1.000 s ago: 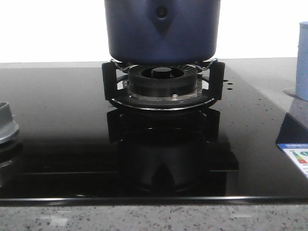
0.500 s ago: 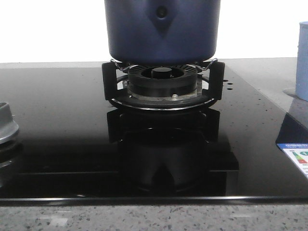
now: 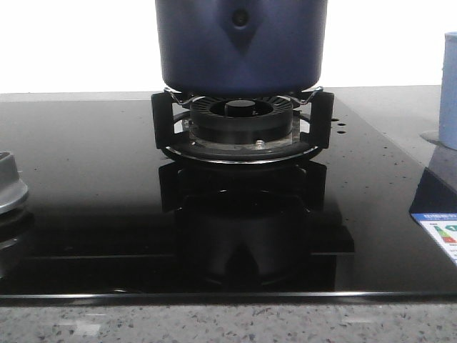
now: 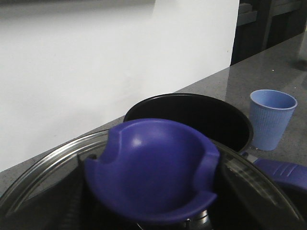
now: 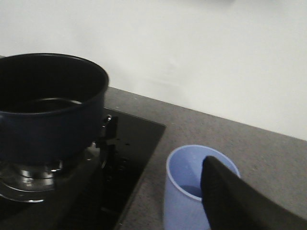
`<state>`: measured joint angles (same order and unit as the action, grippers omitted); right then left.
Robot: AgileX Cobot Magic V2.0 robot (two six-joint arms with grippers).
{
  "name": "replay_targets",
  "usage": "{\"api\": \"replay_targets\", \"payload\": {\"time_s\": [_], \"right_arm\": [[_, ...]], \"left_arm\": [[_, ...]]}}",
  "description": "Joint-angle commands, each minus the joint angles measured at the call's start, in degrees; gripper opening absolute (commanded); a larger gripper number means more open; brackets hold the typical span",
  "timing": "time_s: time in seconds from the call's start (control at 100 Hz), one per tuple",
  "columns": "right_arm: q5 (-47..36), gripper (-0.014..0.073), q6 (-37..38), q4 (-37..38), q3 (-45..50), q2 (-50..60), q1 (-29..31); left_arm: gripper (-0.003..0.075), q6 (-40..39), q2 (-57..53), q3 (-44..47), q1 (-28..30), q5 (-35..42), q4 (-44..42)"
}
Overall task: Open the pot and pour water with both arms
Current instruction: 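Grasp the light blue cup with the right gripper and lift it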
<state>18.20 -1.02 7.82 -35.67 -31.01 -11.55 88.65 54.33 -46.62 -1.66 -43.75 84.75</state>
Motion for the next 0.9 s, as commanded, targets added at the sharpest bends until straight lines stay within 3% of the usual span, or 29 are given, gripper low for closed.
{"api": "replay_targets", "payload": {"time_s": [0.0,0.12,0.52,0.89], "right_arm": [[-4.07,0.0419,1.46,1.67,-2.15,-2.55,3.75],[-4.40,0.0419,1.46,1.24,-2.15,-4.83,8.81],[-5.36,0.0437,1.59,-4.06,-0.61,-4.96,9.08],[-21.28,0.0484,1.59,-4.82,11.20,-5.98,9.08]], "left_arm": [[0.0294,-0.14,-0.88,-1.93,0.13,-0.02,5.05],[0.0294,-0.14,-0.88,-1.93,0.13,-0.02,5.05],[0.0294,-0.14,-0.88,-1.93,0.13,-0.02,5.05],[0.0294,-0.14,-0.88,-1.93,0.13,-0.02,5.05]]}}
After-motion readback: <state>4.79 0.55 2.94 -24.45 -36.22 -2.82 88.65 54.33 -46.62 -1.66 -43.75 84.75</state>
